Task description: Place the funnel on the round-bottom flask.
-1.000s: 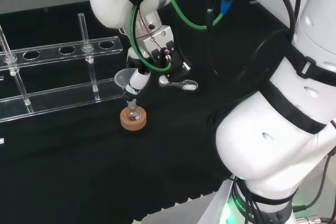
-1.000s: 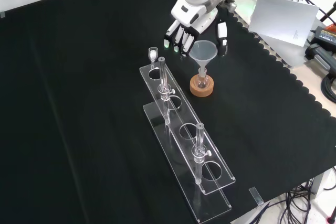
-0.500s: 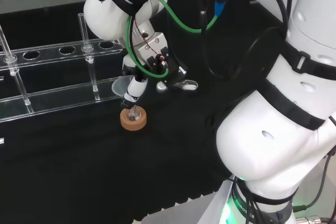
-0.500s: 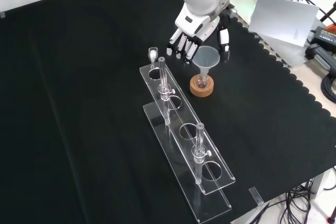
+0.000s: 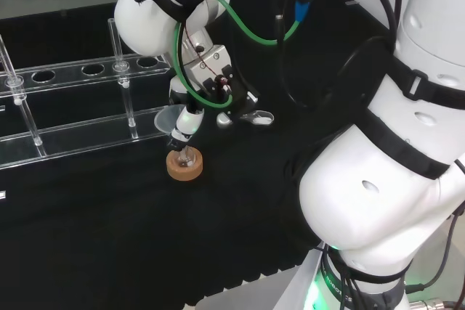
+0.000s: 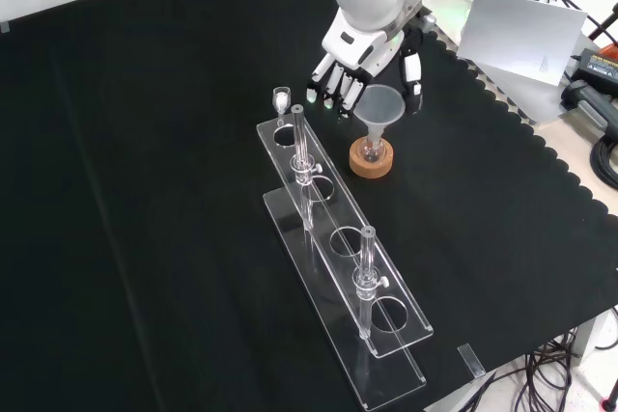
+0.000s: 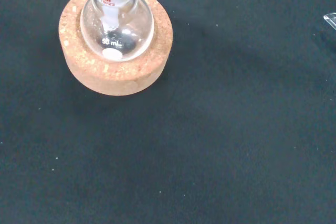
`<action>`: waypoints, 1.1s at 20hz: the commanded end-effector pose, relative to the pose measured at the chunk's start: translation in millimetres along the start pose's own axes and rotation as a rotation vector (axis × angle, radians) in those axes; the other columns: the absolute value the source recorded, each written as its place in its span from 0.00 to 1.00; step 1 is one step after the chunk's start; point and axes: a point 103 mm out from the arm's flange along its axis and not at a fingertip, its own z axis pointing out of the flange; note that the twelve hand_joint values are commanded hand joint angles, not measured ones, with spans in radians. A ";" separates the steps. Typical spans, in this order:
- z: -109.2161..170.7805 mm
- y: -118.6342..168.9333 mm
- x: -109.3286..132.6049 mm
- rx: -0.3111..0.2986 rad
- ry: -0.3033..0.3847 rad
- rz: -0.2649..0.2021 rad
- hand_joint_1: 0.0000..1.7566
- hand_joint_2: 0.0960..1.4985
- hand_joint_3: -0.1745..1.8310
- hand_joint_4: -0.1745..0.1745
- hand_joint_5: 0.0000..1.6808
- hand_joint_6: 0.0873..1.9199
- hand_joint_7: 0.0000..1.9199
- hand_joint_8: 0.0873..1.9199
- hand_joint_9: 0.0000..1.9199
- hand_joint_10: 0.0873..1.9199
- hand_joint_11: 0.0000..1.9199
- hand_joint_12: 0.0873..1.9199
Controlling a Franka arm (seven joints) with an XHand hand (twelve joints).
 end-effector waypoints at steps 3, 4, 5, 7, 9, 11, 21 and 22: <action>-8.6 -10.1 -4.0 -0.017 0.009 -0.009 0.30 0.44 0.10 0.50 0.23 0.00 0.35 0.07 0.22 0.23 0.00 0.34; -9.0 -10.6 -3.7 -0.018 0.009 -0.010 0.29 0.44 0.10 0.50 0.22 0.00 0.34 0.07 0.21 0.24 0.00 0.34; -9.0 -11.0 -3.6 -0.021 0.007 -0.012 0.28 0.44 0.10 0.50 0.21 0.00 0.33 0.07 0.20 0.25 0.00 0.34; -8.4 -12.1 -3.5 -0.018 0.002 -0.013 0.28 0.44 0.10 0.49 0.18 0.00 0.31 0.07 0.18 0.27 0.00 0.33; -8.7 -13.1 -3.0 -0.019 -0.004 -0.015 0.28 0.44 0.09 0.49 0.17 0.00 0.29 0.08 0.17 0.28 0.00 0.32; -10.2 -14.6 -3.3 -0.022 -0.003 -0.020 0.28 0.44 0.09 0.49 0.16 0.00 0.29 0.08 0.16 0.29 0.00 0.31; -51.3 -45.5 -14.0 -0.038 0.058 -0.038 0.17 0.36 0.08 0.54 0.00 0.00 0.01 0.00 0.00 0.00 0.00 0.00; -54.2 -47.1 -14.4 -0.042 0.061 -0.036 0.17 0.35 0.08 0.55 0.00 0.00 0.00 0.00 0.00 0.00 0.00 0.00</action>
